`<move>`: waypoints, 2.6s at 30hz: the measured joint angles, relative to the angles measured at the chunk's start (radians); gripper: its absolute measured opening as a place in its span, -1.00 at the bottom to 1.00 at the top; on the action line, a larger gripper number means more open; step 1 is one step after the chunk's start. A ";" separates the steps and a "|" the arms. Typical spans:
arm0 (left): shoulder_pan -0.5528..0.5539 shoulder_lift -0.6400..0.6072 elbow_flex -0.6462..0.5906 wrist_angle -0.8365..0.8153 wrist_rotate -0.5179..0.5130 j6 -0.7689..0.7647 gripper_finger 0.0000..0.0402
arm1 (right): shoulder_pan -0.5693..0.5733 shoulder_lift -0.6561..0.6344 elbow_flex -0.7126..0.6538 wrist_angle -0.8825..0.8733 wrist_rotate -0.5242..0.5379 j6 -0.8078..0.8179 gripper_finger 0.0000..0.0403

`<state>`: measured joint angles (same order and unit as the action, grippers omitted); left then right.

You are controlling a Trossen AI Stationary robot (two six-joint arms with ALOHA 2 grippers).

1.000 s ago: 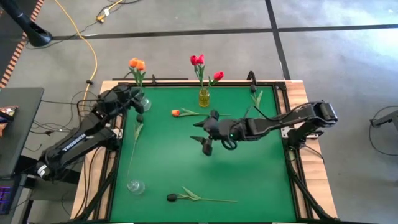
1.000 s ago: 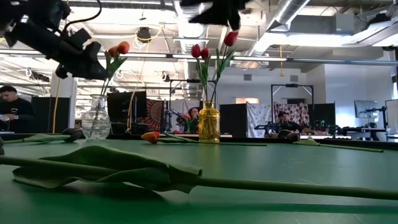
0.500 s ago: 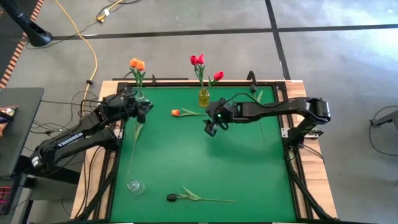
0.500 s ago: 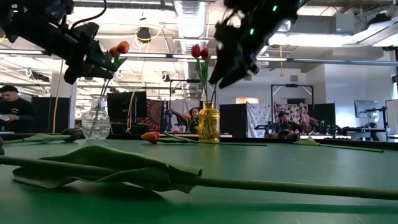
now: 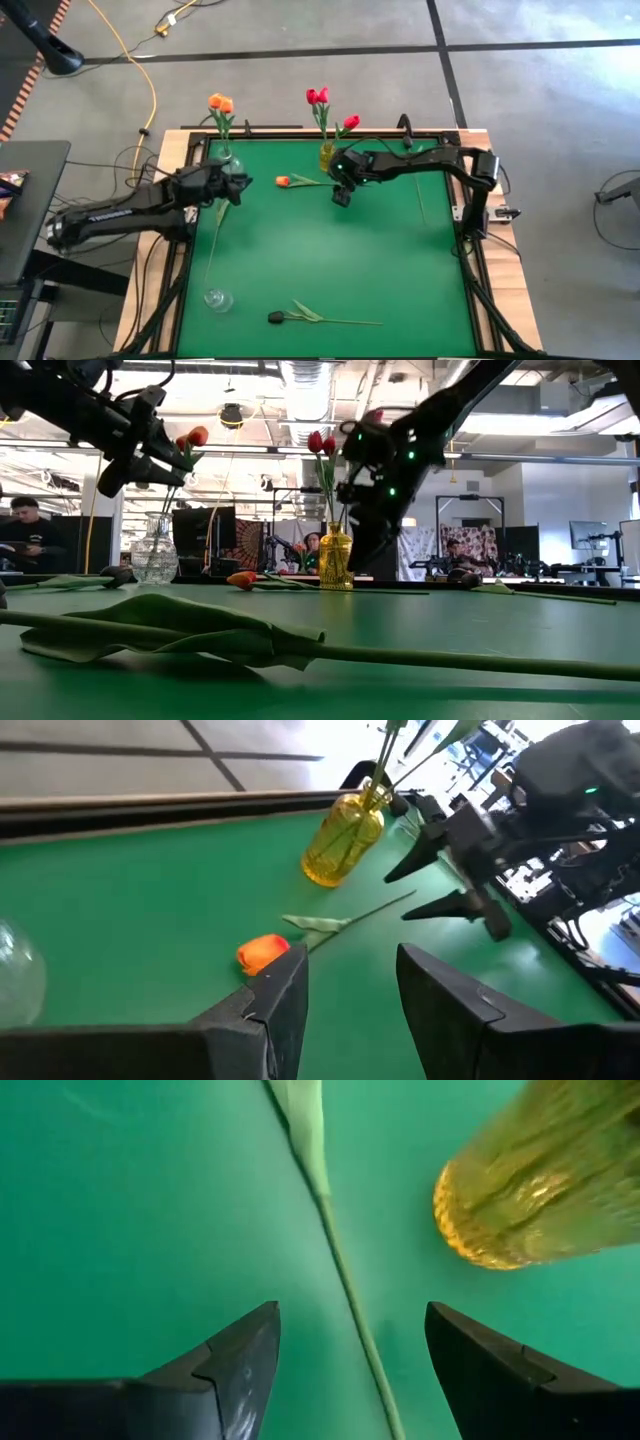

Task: Sort flowers into vase by color
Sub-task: Put the orange flower into the top transparent vase

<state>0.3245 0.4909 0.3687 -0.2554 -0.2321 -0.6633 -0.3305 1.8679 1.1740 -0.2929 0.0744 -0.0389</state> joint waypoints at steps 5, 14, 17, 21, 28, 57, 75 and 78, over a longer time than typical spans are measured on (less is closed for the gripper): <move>-0.109 0.040 0.000 0.039 -0.100 -0.080 -0.29 | -0.023 0.050 0.000 0.035 -0.057 -0.086 0.37; -0.266 0.154 0.000 0.169 -0.208 -0.091 -0.30 | -0.031 0.099 -0.005 0.095 -0.094 -0.094 0.29; -0.294 0.194 0.000 0.187 -0.227 -0.098 -0.30 | -0.024 0.098 -0.015 0.099 -0.099 -0.091 0.11; -0.317 0.239 0.000 0.213 -0.239 -0.101 -0.30 | -0.023 0.098 -0.016 0.063 -0.103 -0.078 -0.26; -0.327 0.278 0.000 0.234 -0.239 -0.101 -0.30 | -0.018 0.094 -0.017 0.052 -0.107 -0.039 -0.91; -0.325 0.276 0.000 0.403 -0.105 0.069 -0.30 | 0.117 -0.189 0.031 0.248 -0.091 0.252 -0.91; -0.309 0.281 -0.001 0.904 -0.169 0.248 -0.30 | 0.201 -0.228 0.031 0.689 -0.118 0.286 -0.91; -0.300 0.292 -0.001 0.910 -0.168 0.238 -0.30 | 0.201 -0.228 0.031 0.700 -0.118 0.302 -0.91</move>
<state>0.0248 0.7825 0.3679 0.6545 -0.4004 -0.4256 -0.1295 1.6398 1.2049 0.4068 -0.0437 0.2630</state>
